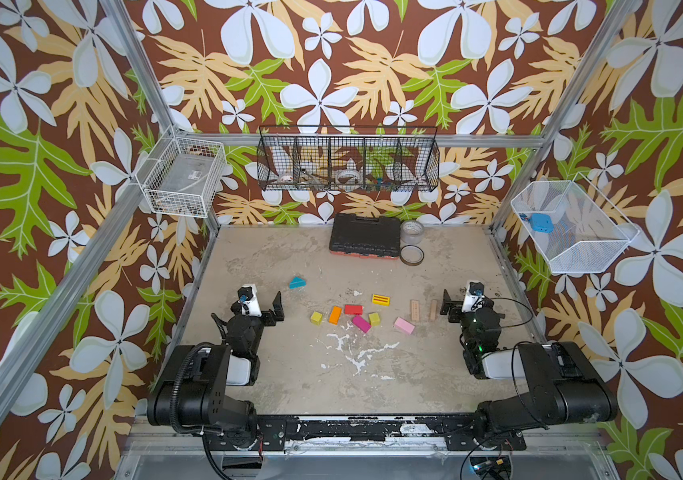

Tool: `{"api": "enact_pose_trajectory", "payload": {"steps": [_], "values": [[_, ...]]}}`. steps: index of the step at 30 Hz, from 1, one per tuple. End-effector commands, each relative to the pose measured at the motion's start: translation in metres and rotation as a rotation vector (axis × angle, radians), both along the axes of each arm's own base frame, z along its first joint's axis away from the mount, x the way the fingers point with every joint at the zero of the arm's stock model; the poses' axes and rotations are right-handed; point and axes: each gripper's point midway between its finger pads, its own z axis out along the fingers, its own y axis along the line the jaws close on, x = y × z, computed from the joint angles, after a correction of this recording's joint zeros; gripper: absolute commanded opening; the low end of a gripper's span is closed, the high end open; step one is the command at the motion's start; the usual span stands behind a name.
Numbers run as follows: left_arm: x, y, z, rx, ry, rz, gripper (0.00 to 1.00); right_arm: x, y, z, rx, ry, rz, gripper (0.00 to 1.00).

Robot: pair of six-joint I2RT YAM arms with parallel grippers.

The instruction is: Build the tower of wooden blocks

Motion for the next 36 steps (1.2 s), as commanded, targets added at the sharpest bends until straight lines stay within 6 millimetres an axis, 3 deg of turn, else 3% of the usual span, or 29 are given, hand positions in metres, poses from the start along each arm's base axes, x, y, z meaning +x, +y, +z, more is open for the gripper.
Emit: {"api": "enact_pose_trajectory", "payload": {"steps": [1, 7, 9, 13, 17, 19, 21, 24, 28, 31, 36], "values": [[0.002, -0.001, 0.011, 0.007, -0.045, -0.006, 1.0, 0.001, 0.0, 0.003, -0.005, -0.012, -0.002, 1.0], [0.006, 0.015, 0.023, -0.011, 0.009, 0.091, 1.0, 0.001, -0.003, 0.012, -0.004, -0.032, -0.018, 1.0], [0.007, 0.02, 0.037, -0.006, 0.019, 0.117, 1.0, 0.005, -0.008, 0.023, 0.014, 0.007, -0.055, 1.0], [-0.011, 0.028, 0.071, -0.077, -0.071, 0.174, 1.0, 0.011, -0.019, 0.018, 0.034, 0.132, -0.133, 1.0], [-0.031, 0.05, 0.106, -0.317, -0.089, 0.324, 1.0, 0.022, -0.025, 0.02, 0.063, 0.247, -0.189, 1.0], [-0.038, 0.044, 0.121, -0.378, -0.074, 0.3, 1.0, 0.026, -0.03, 0.022, 0.097, 0.278, -0.236, 1.0], [-0.043, 0.026, 0.133, -0.359, -0.067, 0.19, 1.0, 0.018, -0.048, 0.021, 0.209, 0.318, -0.406, 1.0], [-0.051, 0.019, 0.134, -0.384, -0.094, 0.146, 1.0, 0.013, -0.057, 0.021, 0.265, 0.333, -0.477, 1.0], [-0.061, 0.041, 0.121, -0.46, -0.083, 0.29, 1.0, 0.018, -0.031, 0.019, 0.359, 0.322, -0.269, 1.0], [-0.06, 0.043, 0.106, -0.573, -0.053, 0.321, 1.0, 0.004, -0.031, 0.024, 0.394, 0.304, -0.287, 1.0], [-0.048, 0.022, 0.089, -0.651, 0.099, 0.253, 0.95, -0.029, -0.026, 0.018, 0.449, 0.284, -0.299, 1.0]]}}
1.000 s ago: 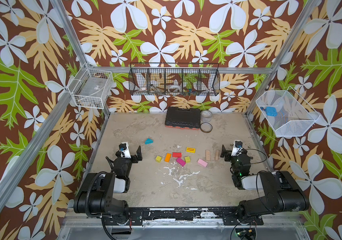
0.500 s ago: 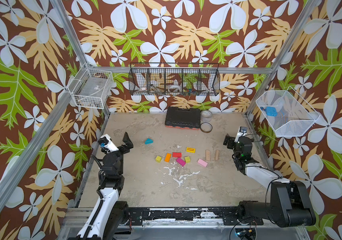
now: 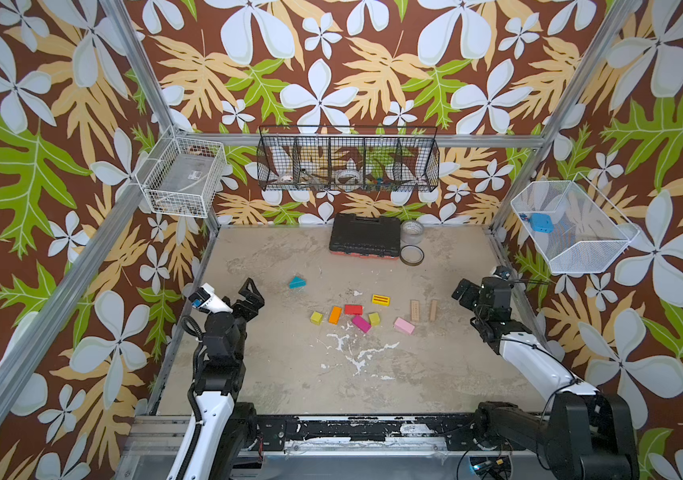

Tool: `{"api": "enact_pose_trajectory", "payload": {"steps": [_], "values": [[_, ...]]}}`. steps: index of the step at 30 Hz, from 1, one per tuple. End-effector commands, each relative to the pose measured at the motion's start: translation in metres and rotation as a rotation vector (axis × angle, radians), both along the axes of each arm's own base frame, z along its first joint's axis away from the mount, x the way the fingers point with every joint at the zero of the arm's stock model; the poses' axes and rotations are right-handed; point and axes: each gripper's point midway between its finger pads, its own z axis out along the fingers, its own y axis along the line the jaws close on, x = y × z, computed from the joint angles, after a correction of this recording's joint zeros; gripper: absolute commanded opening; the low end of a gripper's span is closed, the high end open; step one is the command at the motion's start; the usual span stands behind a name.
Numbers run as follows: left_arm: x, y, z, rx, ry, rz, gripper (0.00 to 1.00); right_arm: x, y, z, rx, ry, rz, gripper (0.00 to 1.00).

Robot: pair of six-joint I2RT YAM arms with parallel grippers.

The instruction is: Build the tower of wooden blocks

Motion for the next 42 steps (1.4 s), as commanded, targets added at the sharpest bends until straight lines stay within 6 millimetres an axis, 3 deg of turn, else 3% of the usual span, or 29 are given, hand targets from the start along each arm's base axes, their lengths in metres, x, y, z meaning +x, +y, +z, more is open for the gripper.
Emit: {"api": "enact_pose_trajectory", "payload": {"steps": [1, 5, 7, 10, 11, 12, 14, 16, 18, 22, 27, 29, 32, 35, 42], "values": [[0.006, -0.017, -0.009, -0.122, 0.048, -0.075, 0.94, -0.02, 0.005, -0.006, 0.056, -0.023, -0.023, 1.0], [0.025, -0.04, 0.007, -0.15, 0.034, -0.155, 0.94, -0.039, 0.003, -0.016, 0.088, -0.064, -0.056, 1.0], [0.039, -0.054, 0.004, -0.126, 0.077, -0.202, 0.9, -0.042, 0.006, -0.028, 0.108, -0.061, -0.053, 1.0], [0.044, -0.073, -0.05, -0.005, 0.203, -0.247, 0.87, -0.04, 0.01, -0.028, 0.092, -0.041, -0.048, 1.0], [0.04, -0.073, -0.071, 0.032, 0.249, -0.205, 0.91, -0.039, 0.011, -0.028, 0.084, -0.037, -0.051, 1.0], [0.041, -0.078, -0.078, 0.048, 0.26, -0.228, 0.9, -0.039, 0.014, -0.029, 0.078, -0.031, -0.05, 1.0], [0.052, -0.091, -0.072, 0.135, 0.264, -0.275, 0.83, -0.039, 0.019, -0.028, 0.038, -0.016, -0.061, 1.0], [0.053, -0.085, -0.066, 0.238, 0.313, -0.187, 0.86, -0.036, 0.028, -0.027, 0.024, 0.007, -0.041, 1.0], [0.052, -0.09, -0.061, 0.226, 0.294, -0.209, 0.87, -0.031, 0.042, -0.026, 0.063, 0.059, 0.019, 0.99], [0.048, -0.116, -0.046, 0.149, 0.18, -0.334, 0.88, -0.021, 0.057, 0.006, 0.031, 0.174, 0.107, 1.0], [0.047, -0.121, -0.038, 0.129, 0.173, -0.353, 0.87, -0.01, 0.076, 0.066, 0.02, 0.205, 0.239, 1.0], [0.048, -0.124, -0.035, 0.122, 0.166, -0.369, 0.87, -0.001, 0.079, 0.078, 0.019, 0.192, 0.252, 0.93], [0.048, -0.126, -0.03, 0.122, 0.174, -0.378, 0.87, 0.004, 0.074, 0.057, -0.009, 0.237, 0.221, 0.86], [0.046, -0.125, -0.024, 0.127, 0.171, -0.382, 0.87, -0.002, 0.07, 0.019, -0.023, 0.302, 0.205, 0.81], [0.045, -0.118, -0.018, 0.147, 0.153, -0.347, 0.89, -0.004, 0.081, -0.044, -0.004, 0.386, 0.271, 0.76]]}}
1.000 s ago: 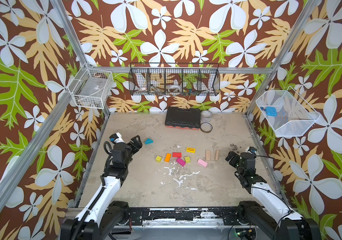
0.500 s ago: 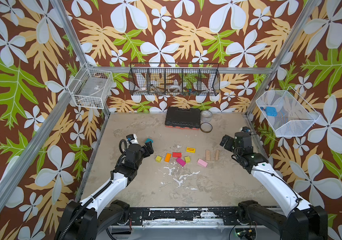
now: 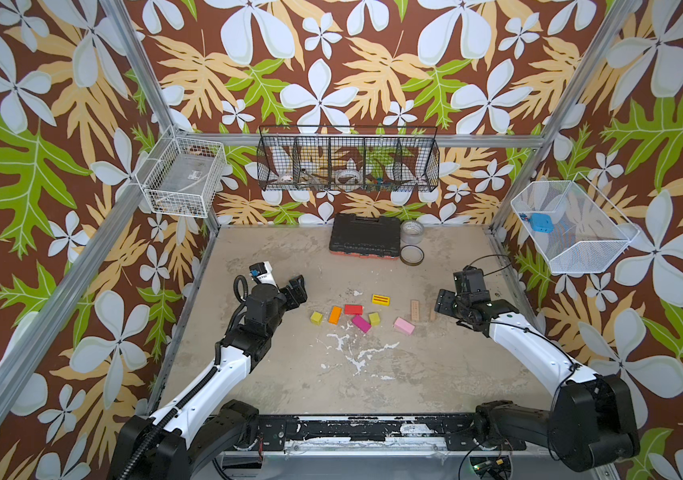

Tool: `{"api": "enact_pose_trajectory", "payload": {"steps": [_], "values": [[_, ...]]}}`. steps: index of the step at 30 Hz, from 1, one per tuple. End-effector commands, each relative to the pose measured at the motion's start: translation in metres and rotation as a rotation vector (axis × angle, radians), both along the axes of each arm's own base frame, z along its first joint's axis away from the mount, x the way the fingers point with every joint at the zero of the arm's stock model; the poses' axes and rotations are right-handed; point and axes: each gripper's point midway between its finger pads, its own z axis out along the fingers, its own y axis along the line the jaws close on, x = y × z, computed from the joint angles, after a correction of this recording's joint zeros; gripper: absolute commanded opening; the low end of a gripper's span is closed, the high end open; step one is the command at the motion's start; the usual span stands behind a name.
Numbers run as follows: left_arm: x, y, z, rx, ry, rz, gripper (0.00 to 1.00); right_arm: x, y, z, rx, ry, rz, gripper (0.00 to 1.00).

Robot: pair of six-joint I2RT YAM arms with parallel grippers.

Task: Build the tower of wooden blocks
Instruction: 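Raise the left arm over the blocks while the right gripper reaches toward the wooden sticks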

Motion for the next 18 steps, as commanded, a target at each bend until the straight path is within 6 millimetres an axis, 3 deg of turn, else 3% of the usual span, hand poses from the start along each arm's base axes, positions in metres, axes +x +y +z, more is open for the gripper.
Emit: {"api": "enact_pose_trajectory", "payload": {"steps": [1, 8, 18], "values": [[0.002, 0.002, -0.001, 0.021, 0.002, 0.012, 0.9, 0.015, 0.008, -0.006, 0.002, 0.0, 0.046, 0.69], [0.009, -0.006, -0.009, 0.007, 0.042, -0.014, 0.86, 0.015, 0.015, -0.03, -0.02, 0.043, 0.043, 0.62], [0.007, 0.0, -0.009, 0.022, 0.033, 0.01, 0.86, 0.017, 0.01, -0.051, -0.066, 0.099, 0.036, 0.56]]}}
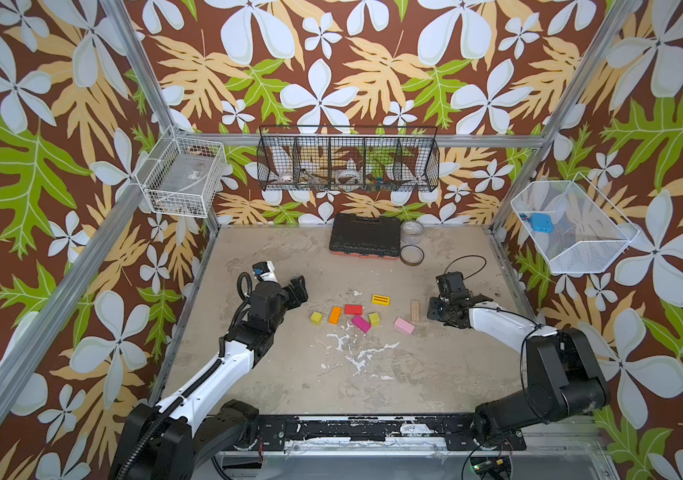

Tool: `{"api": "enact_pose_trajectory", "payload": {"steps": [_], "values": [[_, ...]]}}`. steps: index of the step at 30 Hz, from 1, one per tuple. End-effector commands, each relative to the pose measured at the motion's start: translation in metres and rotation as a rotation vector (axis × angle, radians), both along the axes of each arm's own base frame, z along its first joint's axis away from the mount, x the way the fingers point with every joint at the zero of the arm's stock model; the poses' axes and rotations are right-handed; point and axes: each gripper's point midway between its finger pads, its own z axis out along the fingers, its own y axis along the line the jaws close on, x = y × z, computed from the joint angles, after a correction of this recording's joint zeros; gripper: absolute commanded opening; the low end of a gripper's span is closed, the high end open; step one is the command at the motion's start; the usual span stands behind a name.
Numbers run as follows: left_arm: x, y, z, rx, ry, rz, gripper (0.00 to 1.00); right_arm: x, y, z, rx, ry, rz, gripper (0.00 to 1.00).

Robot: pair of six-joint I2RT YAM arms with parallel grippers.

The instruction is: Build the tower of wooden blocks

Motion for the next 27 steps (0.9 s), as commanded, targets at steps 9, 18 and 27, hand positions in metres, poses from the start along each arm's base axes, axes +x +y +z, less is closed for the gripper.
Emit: {"api": "enact_pose_trajectory", "payload": {"steps": [9, 18, 27], "values": [[0.0, -0.003, 0.007, -0.017, -0.016, -0.014, 0.86, 0.009, 0.001, -0.007, -0.03, 0.008, 0.008, 0.46], [0.001, -0.004, 0.005, -0.019, -0.01, -0.016, 0.86, 0.011, 0.001, -0.018, -0.075, 0.049, 0.015, 0.29], [-0.013, -0.027, 0.034, -0.117, 0.021, -0.142, 0.89, 0.005, -0.015, -0.015, -0.171, 0.07, -0.019, 0.06]]}}
